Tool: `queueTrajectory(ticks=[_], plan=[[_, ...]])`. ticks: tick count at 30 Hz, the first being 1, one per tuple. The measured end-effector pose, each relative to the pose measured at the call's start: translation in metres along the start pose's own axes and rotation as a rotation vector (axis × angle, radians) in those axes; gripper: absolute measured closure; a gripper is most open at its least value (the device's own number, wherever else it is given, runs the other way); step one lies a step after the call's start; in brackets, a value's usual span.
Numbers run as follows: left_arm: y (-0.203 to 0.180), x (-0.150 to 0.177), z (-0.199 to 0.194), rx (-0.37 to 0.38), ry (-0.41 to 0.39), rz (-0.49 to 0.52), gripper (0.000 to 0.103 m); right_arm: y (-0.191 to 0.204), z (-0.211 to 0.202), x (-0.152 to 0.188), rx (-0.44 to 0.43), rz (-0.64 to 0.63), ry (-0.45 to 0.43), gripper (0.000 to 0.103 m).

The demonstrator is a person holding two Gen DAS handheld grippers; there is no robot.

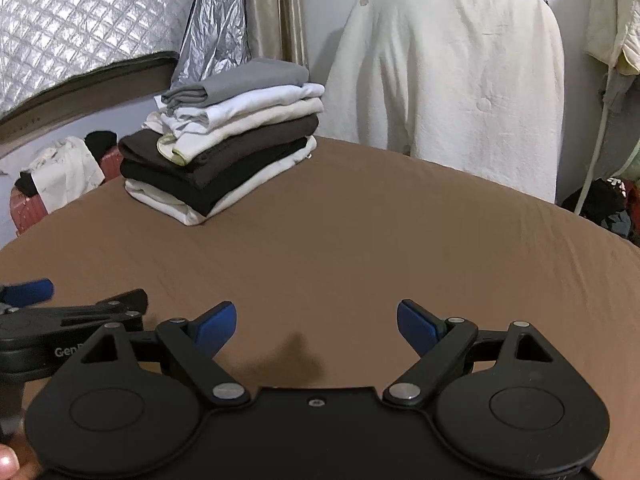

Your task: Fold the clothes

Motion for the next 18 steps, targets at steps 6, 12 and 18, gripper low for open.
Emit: queueTrajectory(ticks=[6, 12, 18], plan=[[0.0013, -0.0005, 0.0003, -0.003, -0.005, 0.001, 0.000, 0.0002, 0.0033, 0.0032, 0.006, -0.008, 0.014, 0.012], [0.0036, -0.0011, -0.0006, -0.018, -0.008, 0.010, 0.000, 0.0025, 0.0033, 0.0054, 0.004, -0.022, 0.021, 0.012], [0.0068, -0.0034, 0.0019, -0.036, -0.014, 0.017, 0.000, 0.0048, 0.0049, 0.0082, 0.010, -0.037, 0.029, 0.012]])
Point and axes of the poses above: each gripper's, at about its wrist camera, not at the fingertips, and z roughly the way its jaws point, y to its left, x to its underside, the point moved 10 cm from there along z, roughly the way its jaws point, and after that the axes turned 6 degrees about y, right-handed, at the moved point
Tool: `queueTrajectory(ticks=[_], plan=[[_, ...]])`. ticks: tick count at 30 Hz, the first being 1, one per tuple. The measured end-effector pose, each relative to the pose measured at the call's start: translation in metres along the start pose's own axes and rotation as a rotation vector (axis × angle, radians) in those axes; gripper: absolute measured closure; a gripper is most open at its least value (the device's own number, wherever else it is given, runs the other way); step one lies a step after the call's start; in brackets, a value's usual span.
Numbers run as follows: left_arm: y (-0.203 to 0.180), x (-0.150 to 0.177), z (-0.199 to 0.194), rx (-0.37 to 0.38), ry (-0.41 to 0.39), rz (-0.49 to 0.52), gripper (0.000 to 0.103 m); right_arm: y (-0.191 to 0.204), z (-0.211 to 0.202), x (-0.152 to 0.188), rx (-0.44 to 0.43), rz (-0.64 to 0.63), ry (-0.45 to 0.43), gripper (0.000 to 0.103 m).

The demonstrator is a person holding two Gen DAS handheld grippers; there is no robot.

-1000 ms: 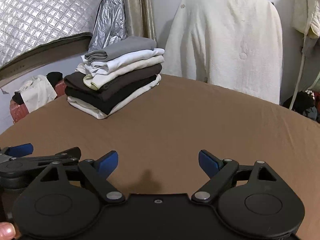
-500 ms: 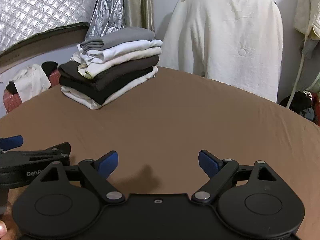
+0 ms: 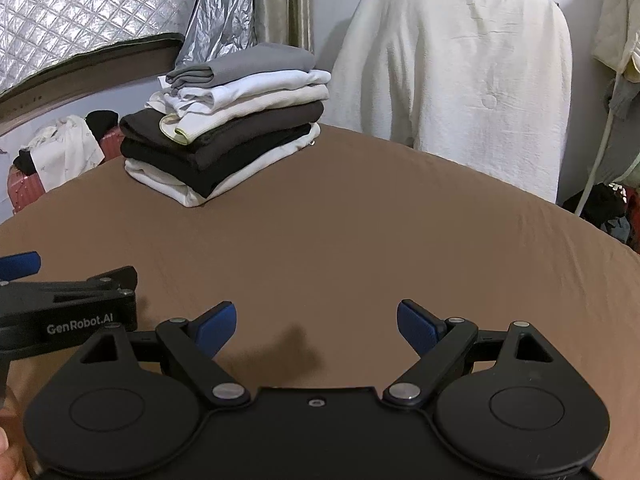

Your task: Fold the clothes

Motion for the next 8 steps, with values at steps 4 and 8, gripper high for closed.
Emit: queueTrajectory(ticks=[4, 8], plan=[[0.0029, 0.0000, 0.0005, -0.012, 0.000, -0.002, 0.000, 0.0000, 0.0003, 0.0005, 0.009, -0.012, 0.000, 0.012], [0.0048, -0.0009, -0.0005, -0.014, -0.004, -0.007, 0.000, -0.0021, 0.0025, 0.0015, 0.014, -0.007, 0.007, 0.012]])
Point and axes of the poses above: each gripper's, at about its wrist camera, not at the fingertips, and z roughly the way its jaws point, y to its left, x to its underside, the point moved 10 cm from there along z, roughly the way its jaws point, and after that the axes turned 6 degrees about y, right-handed, at the moved point
